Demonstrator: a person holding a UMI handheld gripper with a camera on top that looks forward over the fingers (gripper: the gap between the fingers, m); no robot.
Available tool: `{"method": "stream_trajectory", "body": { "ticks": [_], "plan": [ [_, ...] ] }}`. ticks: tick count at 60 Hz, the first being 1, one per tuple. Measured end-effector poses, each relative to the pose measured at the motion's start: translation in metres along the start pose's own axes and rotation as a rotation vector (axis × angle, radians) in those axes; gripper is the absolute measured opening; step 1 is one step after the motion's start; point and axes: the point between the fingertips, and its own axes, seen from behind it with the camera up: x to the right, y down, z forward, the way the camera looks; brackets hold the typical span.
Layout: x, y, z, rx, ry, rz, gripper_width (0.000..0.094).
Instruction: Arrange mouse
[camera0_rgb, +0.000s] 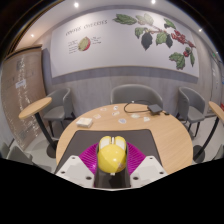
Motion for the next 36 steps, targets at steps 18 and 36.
{"method": "stream_trajectory", "body": {
  "ticks": [18,36],
  "plan": [
    [-0.007,0.053,0.018,-0.116,0.014,-0.061,0.0472],
    [0.023,0.043,-0.062,-0.118,-0.166,-0.172,0.0859]
  ]
}}
